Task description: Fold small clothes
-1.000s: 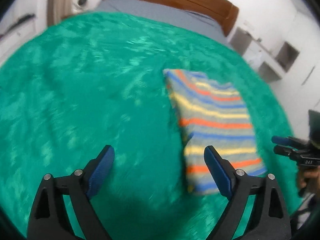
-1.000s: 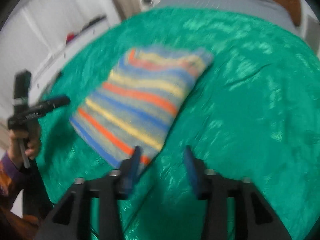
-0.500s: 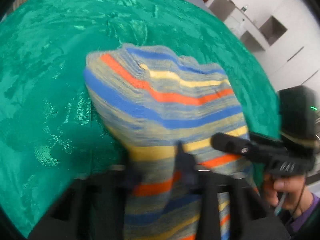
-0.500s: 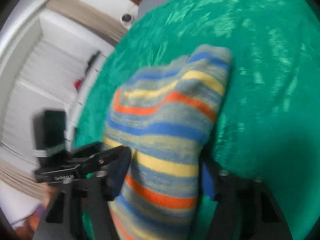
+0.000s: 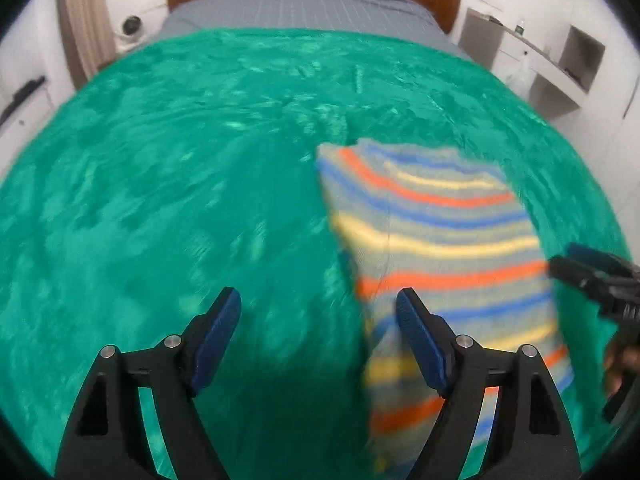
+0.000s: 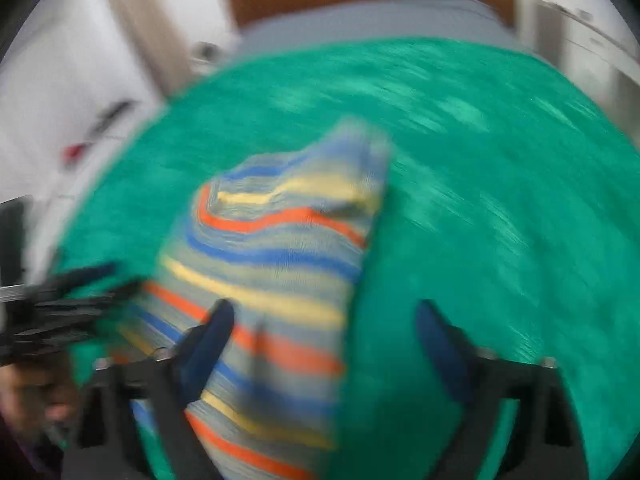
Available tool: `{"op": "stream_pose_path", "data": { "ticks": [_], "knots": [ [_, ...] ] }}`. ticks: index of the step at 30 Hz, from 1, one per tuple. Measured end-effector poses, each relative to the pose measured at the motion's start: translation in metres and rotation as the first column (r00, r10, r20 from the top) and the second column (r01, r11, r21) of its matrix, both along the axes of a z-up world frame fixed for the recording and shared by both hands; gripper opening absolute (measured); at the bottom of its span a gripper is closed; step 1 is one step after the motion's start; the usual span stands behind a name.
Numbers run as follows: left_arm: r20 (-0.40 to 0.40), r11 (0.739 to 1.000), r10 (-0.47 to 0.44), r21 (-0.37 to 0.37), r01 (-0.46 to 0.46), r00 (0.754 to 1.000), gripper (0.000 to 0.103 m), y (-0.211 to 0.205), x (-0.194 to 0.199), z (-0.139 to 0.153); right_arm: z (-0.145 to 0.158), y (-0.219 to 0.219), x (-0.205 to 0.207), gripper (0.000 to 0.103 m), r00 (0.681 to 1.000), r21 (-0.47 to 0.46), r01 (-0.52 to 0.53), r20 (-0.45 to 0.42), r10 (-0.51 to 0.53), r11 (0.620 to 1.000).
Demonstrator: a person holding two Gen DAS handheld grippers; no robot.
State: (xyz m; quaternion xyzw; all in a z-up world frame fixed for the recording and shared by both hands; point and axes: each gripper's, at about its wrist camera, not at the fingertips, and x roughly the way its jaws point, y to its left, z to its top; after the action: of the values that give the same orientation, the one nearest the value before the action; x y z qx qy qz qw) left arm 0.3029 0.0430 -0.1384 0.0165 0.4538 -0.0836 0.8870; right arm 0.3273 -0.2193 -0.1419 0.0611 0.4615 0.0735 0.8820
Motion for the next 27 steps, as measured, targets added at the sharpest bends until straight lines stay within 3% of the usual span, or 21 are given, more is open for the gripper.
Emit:
{"op": "stream_pose_path", "data": {
  "ticks": [3,4,6,11,19,22,27],
  "knots": [
    [0.111,0.996,0.035,0.079,-0.044,0.993,0.099,0.001,-0.039,0.021,0.002,-0.023,-0.038,0.097,0.999,-0.038,0.047,0.023,-0.046,0.998],
    [0.167,0.993,0.043,0.097,-0.060,0.985,0.101,-0.001,-0.055,0.033,0.010,-0.024,-0.055,0.099,0.998,-0.064,0.055,0.039,-0.052,0.996],
    [0.230,0.991,0.052,0.111,-0.079,0.972,0.103,-0.001,-0.071,0.046,0.023,-0.027,-0.075,0.101,0.996,-0.070,0.047,0.080,-0.042,0.996],
    [0.296,0.988,0.082,0.104,-0.117,0.952,0.103,-0.009,-0.109,0.084,0.075,-0.003,-0.134,0.102,0.983,-0.118,0.028,0.184,-0.006,0.993],
    [0.388,0.967,0.111,0.169,-0.189,0.915,0.103,-0.025,-0.169,0.126,0.113,0.022,-0.198,0.102,0.971,-0.201,0.029,0.236,0.020,0.979],
    [0.383,0.976,0.106,0.138,-0.170,0.917,0.103,-0.025,-0.191,0.134,0.121,0.025,-0.217,0.102,0.970,-0.215,0.043,0.242,0.010,0.976],
    [0.263,0.991,0.097,0.063,-0.118,0.960,0.103,-0.021,-0.216,0.131,0.131,0.031,-0.251,0.102,0.977,-0.220,0.042,0.215,0.006,0.975]
  ]
}}
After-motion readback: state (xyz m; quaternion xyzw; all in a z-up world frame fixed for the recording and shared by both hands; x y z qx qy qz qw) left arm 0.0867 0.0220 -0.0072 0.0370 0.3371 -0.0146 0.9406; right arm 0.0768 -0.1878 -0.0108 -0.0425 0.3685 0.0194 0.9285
